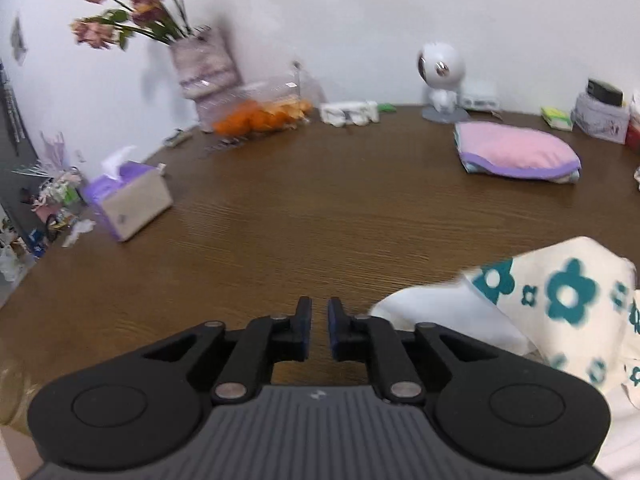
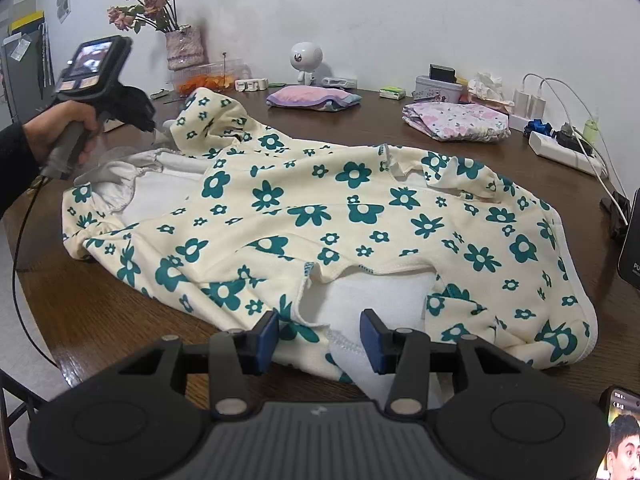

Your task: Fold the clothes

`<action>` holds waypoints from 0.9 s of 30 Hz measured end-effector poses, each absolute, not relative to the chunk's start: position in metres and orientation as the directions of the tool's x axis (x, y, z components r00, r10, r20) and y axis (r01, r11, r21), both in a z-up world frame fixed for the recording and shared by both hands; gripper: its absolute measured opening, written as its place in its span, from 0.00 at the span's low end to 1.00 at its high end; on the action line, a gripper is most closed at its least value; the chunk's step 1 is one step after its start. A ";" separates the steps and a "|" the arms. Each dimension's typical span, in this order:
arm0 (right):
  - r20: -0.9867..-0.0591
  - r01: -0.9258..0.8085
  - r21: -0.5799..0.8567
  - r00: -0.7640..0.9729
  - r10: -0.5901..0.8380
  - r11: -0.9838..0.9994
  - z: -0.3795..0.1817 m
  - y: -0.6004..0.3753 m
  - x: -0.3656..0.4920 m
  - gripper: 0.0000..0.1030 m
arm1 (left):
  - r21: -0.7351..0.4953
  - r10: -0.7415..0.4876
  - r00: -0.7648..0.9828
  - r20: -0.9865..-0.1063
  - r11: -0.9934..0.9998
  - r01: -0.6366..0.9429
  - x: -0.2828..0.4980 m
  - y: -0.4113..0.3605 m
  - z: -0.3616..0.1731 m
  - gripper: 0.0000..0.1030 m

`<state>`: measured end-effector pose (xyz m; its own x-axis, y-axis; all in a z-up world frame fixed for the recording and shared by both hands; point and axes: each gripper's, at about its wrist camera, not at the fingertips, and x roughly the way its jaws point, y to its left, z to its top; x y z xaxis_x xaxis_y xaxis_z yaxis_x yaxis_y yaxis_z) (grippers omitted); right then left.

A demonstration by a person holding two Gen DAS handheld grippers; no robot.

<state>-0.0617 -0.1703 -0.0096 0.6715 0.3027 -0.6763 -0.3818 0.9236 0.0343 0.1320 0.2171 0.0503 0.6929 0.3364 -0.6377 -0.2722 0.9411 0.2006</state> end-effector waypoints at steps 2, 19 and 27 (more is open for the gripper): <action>-0.677 -0.381 0.031 0.672 0.300 0.924 -0.009 -0.170 -0.062 0.42 | 0.153 0.271 0.733 -0.624 0.962 -0.225 0.109 0.210 0.064 0.39; -0.689 -0.370 0.017 0.669 0.279 0.929 -0.008 -0.169 -0.067 0.43 | 0.013 -0.031 0.711 -0.703 0.998 0.057 -0.045 0.158 0.041 0.78; -0.676 -0.382 0.020 0.675 0.294 0.924 -0.001 -0.178 -0.077 0.39 | -0.039 -0.186 0.735 -0.652 0.976 0.212 -0.072 0.150 0.041 0.80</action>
<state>-0.0767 -0.1777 -0.0008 0.6755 0.2937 -0.6764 -0.3816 0.9241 0.0202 -0.0718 0.1503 0.0406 0.7353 -0.1861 -0.6517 0.2123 0.9764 -0.0393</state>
